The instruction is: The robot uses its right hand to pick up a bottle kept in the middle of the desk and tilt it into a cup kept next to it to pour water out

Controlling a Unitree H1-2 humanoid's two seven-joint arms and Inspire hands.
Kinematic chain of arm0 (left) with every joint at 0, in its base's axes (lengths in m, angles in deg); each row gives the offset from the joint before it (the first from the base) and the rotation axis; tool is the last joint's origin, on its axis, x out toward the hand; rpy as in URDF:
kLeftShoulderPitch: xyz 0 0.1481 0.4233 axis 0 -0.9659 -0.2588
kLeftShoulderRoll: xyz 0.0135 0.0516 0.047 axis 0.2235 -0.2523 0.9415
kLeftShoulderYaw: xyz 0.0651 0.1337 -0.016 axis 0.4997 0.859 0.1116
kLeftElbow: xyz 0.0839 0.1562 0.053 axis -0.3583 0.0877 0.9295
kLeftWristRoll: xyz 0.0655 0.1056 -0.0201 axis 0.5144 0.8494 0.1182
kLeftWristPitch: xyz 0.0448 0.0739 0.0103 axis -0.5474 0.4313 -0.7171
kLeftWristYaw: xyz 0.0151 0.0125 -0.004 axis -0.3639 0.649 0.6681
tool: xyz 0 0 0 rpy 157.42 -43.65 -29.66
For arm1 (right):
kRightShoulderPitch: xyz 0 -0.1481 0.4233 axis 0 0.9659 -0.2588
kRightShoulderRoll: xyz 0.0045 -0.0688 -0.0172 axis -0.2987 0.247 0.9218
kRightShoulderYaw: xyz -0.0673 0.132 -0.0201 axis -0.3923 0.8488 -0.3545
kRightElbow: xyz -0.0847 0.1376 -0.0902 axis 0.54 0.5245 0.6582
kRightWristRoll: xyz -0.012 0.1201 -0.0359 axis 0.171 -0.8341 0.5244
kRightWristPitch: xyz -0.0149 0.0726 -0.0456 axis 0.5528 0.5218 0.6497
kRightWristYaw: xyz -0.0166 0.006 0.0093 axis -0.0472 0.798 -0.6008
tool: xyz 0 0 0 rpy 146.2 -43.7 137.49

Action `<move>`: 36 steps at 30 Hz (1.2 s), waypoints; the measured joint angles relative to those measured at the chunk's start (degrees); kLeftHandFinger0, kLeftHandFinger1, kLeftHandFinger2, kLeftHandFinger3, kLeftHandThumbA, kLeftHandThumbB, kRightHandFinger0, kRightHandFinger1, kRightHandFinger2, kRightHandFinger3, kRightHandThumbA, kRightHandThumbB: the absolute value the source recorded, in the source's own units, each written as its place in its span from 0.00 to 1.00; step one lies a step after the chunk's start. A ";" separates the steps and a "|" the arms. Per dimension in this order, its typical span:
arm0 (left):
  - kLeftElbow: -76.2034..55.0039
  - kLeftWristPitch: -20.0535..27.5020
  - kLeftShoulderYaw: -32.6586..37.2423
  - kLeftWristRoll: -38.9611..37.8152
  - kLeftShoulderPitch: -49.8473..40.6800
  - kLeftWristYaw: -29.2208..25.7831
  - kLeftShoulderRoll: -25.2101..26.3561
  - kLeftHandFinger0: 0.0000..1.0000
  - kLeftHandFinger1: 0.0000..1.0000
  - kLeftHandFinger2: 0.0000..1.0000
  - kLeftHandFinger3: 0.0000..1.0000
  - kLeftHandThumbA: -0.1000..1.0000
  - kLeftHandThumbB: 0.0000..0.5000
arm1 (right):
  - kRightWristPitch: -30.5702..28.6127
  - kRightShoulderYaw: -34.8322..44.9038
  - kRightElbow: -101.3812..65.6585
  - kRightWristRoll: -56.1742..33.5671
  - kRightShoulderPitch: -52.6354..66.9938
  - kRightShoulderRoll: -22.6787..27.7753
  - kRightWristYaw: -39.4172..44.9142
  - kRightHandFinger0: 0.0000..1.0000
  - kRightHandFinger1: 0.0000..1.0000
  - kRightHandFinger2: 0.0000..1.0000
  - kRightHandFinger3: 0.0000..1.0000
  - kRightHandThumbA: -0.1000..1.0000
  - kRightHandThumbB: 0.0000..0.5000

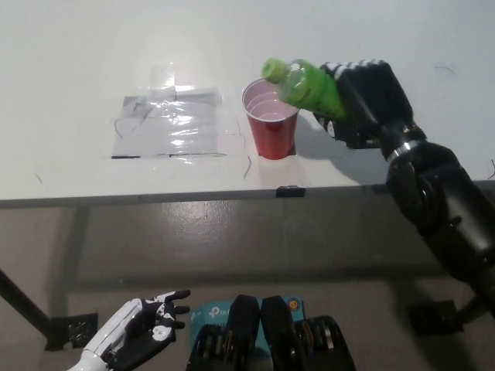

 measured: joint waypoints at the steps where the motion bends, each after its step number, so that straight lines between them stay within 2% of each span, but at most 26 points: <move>1: -0.06 -0.03 0.03 0.04 0.01 0.00 0.04 0.82 0.86 0.90 0.95 0.82 0.19 | -0.22 -0.47 0.59 0.59 -0.64 0.06 0.07 0.00 0.07 0.22 0.37 0.12 0.19; 2: -0.11 -0.03 0.05 0.07 0.00 0.00 0.07 0.83 0.86 0.91 0.96 0.82 0.18 | -0.38 -0.91 1.27 1.03 -1.36 0.13 0.07 0.00 0.10 0.24 0.29 0.05 0.20; 3: -0.16 -0.03 0.09 0.13 0.01 0.01 0.14 0.83 0.87 0.91 0.96 0.82 0.17 | -0.64 -1.32 2.03 1.64 -2.23 0.21 0.07 0.00 0.13 0.28 0.25 0.04 0.19; 4: -0.19 -0.03 0.14 0.21 0.01 0.02 0.23 0.83 0.86 0.91 0.96 0.82 0.22 | -1.02 -2.00 2.92 2.41 -3.23 0.43 0.06 0.00 0.17 0.34 0.17 0.01 0.16; 6: -0.20 -0.02 0.20 0.40 0.01 0.05 0.37 0.83 0.86 0.90 0.95 0.82 0.26 | -1.94 -2.94 4.29 3.41 -4.89 0.99 0.05 0.00 0.12 0.30 0.26 0.01 0.24; 7: -0.22 -0.02 0.20 0.49 0.02 0.06 0.41 0.83 0.86 0.90 0.95 0.82 0.27 | -2.67 -3.22 5.18 3.78 -5.65 1.38 0.04 0.00 0.08 0.28 0.36 0.05 0.26; 11: -0.33 -0.08 0.20 0.74 0.03 0.24 0.56 0.83 0.87 0.90 0.96 0.81 0.25 | -4.70 -3.90 6.65 5.45 -7.97 3.14 0.00 0.00 0.08 0.28 0.38 0.09 0.19; 12: -0.36 -0.10 0.20 0.76 0.04 0.33 0.62 0.83 0.87 0.90 0.96 0.81 0.20 | -5.21 -3.91 6.80 5.78 -8.49 3.68 0.02 0.00 0.11 0.29 0.31 0.13 0.14; 13: -0.39 -0.11 0.21 0.79 0.06 0.43 0.65 0.83 0.87 0.90 0.96 0.82 0.20 | -5.56 -4.00 6.79 6.14 -8.98 4.26 0.04 0.00 0.09 0.26 0.33 0.13 0.15; 14: -0.43 -0.12 0.21 0.83 0.10 0.53 0.67 0.83 0.87 0.90 0.96 0.81 0.22 | -6.14 -4.20 6.79 6.68 -9.44 4.94 0.05 0.00 0.08 0.25 0.29 0.08 0.16; 15: -0.45 -0.13 0.20 0.84 0.13 0.64 0.70 0.83 0.86 0.90 0.96 0.82 0.24 | -6.72 -4.38 6.79 7.19 -9.88 5.61 0.05 0.00 0.07 0.24 0.31 0.05 0.16; 18: -0.49 -0.18 0.20 0.89 0.29 0.87 0.72 0.81 0.86 0.90 0.95 0.82 0.22 | -8.09 -4.71 6.68 8.39 -11.08 7.35 0.05 0.00 0.08 0.23 0.27 0.03 0.14; 19: -0.52 -0.18 0.20 0.92 0.32 0.95 0.72 0.81 0.85 0.90 0.95 0.82 0.22 | -8.40 -5.04 6.61 8.87 -11.39 7.91 0.03 0.00 0.08 0.24 0.27 0.03 0.14; 20: -0.54 -0.18 0.19 0.96 0.35 1.00 0.71 0.81 0.85 0.89 0.95 0.82 0.23 | -8.94 -5.71 6.62 9.78 -11.78 8.60 -0.01 0.00 0.10 0.26 0.32 0.07 0.12; 22: -0.55 -0.18 0.19 1.01 0.36 1.01 0.72 0.81 0.85 0.90 0.95 0.82 0.21 | -9.62 -6.86 6.52 11.27 -12.18 9.79 -0.02 0.00 0.14 0.29 0.34 0.01 0.16; 23: -0.57 -0.19 0.19 1.01 0.35 1.01 0.72 0.81 0.85 0.90 0.95 0.82 0.18 | -10.12 -7.33 6.48 12.09 -12.24 10.21 -0.03 0.00 0.15 0.28 0.41 0.01 0.19; 24: -0.68 -0.21 0.19 1.02 0.33 1.01 0.72 0.81 0.85 0.90 0.95 0.81 0.17 | -10.52 -7.79 6.48 12.67 -12.26 10.54 -0.11 0.00 0.17 0.28 0.43 0.02 0.14; 25: -0.81 -0.21 0.19 1.01 0.32 1.01 0.71 0.81 0.85 0.90 0.95 0.81 0.19 | -10.76 -8.41 6.43 13.45 -12.29 10.84 -0.14 0.00 0.17 0.28 0.43 0.02 0.16; 26: -0.99 -0.23 0.19 1.01 0.32 1.01 0.71 0.81 0.85 0.90 0.96 0.81 0.21 | -11.10 -9.07 6.36 14.28 -12.31 11.10 -0.16 0.00 0.16 0.25 0.42 0.00 0.21; 27: -1.23 -0.23 0.18 1.02 0.33 1.01 0.71 0.81 0.85 0.89 0.94 0.81 0.23 | -11.47 -9.72 6.34 15.11 -12.34 11.28 -0.34 0.00 0.11 0.18 0.35 0.00 0.28; 29: -1.48 -0.25 0.11 1.01 0.34 1.01 0.71 0.80 0.85 0.89 0.94 0.81 0.25 | -12.21 -10.77 6.37 16.56 -12.47 11.55 -1.11 0.00 0.09 0.16 0.33 0.00 0.29; 31: -1.55 -0.25 0.05 1.02 0.34 1.01 0.71 0.80 0.85 0.89 0.94 0.81 0.23 | -13.11 -11.62 6.41 17.89 -12.74 11.73 -2.19 0.00 0.10 0.16 0.33 0.03 0.22; 33: -1.55 -0.21 0.03 1.03 0.35 1.01 0.71 0.80 0.85 0.89 0.94 0.82 0.23 | -13.97 -12.48 6.42 19.39 -13.23 11.92 -3.12 0.00 0.11 0.17 0.33 0.06 0.19; 36: -1.56 -0.23 -0.03 1.02 0.35 1.02 0.72 0.81 0.85 0.89 0.95 0.82 0.25 | -14.67 -13.14 6.39 21.29 -14.09 12.24 -3.68 0.00 0.11 0.15 0.31 0.07 0.22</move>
